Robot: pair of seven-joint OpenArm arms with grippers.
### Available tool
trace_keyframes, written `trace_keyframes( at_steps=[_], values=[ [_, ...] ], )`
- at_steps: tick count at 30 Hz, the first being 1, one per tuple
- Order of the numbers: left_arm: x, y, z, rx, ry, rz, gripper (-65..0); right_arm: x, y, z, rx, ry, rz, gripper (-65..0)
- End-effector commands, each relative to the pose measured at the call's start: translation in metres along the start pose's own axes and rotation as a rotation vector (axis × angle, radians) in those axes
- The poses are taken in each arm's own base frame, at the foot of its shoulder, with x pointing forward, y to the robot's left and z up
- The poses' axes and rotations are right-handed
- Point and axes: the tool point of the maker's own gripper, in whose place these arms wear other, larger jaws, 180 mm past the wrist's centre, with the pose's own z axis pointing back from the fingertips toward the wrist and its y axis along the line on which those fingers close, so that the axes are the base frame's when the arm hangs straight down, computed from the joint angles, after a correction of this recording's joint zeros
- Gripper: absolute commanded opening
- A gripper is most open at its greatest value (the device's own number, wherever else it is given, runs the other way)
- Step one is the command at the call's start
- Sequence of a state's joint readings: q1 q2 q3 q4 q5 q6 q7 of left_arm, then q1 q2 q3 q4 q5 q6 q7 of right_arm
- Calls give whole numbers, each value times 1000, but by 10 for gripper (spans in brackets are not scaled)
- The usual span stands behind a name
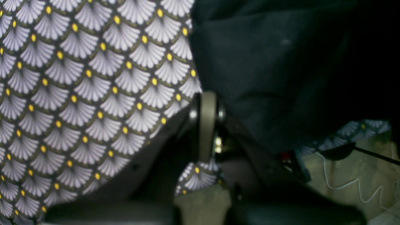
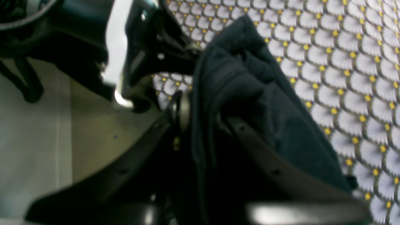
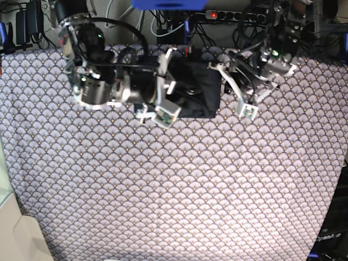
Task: Fold the T-shirt properly
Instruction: 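Fold the held strip end with the right gripper toward the left gripper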
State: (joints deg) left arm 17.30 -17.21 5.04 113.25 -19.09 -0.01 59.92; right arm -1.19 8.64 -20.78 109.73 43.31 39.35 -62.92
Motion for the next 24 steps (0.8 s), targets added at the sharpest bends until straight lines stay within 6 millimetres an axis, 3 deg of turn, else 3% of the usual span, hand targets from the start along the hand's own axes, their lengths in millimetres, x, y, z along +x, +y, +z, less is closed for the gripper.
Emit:
trace_keyframes(
  at_steps=[1,8,18,24],
  values=[
    [5,8,5,22,-24,3,-650,17,2,2,18,-61,23,-623],
    [-3,35,13,86,-21,58,-650,3,-9,-10,28,-27,-40,-623],
    [-8,36,13,91,-10,60,-650,2,-12,-39,86,-5,-97,-619],
    [-15,37,14,96,5,66,-650,5,-15,-42,88,-8,-100,-491]
  ],
)
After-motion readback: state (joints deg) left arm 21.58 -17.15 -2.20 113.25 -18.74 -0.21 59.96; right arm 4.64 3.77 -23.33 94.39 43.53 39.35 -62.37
